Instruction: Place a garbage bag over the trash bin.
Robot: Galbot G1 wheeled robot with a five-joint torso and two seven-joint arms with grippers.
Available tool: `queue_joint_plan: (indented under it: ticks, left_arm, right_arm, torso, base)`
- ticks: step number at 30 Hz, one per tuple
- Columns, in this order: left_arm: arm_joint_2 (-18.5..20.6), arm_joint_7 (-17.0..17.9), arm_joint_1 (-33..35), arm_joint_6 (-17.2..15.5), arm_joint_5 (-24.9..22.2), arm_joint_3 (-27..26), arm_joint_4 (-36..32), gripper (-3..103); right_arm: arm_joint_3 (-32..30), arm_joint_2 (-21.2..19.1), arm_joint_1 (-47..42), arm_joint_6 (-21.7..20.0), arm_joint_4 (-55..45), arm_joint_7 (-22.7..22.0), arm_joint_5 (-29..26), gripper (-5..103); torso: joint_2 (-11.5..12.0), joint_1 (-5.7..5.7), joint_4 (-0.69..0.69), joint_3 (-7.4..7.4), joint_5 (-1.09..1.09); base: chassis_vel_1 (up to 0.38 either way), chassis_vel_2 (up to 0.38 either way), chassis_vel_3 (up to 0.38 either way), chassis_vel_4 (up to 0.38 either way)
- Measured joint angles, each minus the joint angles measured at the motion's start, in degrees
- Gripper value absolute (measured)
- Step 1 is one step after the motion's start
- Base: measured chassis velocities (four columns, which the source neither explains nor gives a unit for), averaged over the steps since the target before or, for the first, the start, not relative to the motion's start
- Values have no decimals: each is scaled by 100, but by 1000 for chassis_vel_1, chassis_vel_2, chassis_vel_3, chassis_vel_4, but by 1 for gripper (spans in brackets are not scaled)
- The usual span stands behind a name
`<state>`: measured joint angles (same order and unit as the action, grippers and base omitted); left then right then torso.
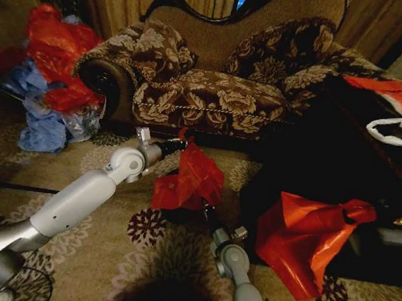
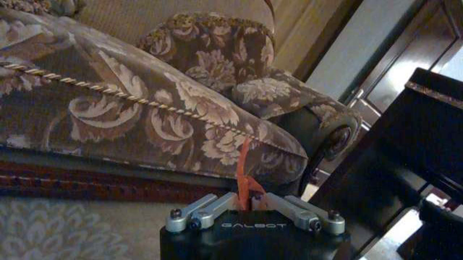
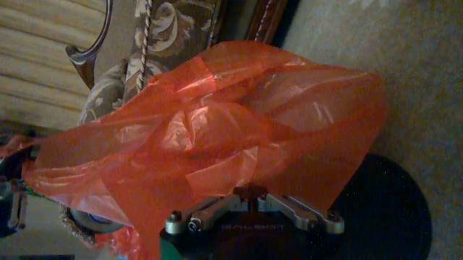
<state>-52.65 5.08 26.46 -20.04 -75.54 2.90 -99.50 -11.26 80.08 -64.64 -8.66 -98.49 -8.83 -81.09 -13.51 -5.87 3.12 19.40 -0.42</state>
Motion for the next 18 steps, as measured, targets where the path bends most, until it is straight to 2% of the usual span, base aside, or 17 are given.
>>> queue_joint_plan:
  ticks: [18]
  left_arm:
    - [-209, 113, 195, 148, 143, -273, 91, 0]
  right_arm:
    - [300, -82, 706, 132, 88, -152, 109, 0]
  torso:
    - [0, -1, 0, 0, -1]
  base:
    - [0, 0, 0, 0]
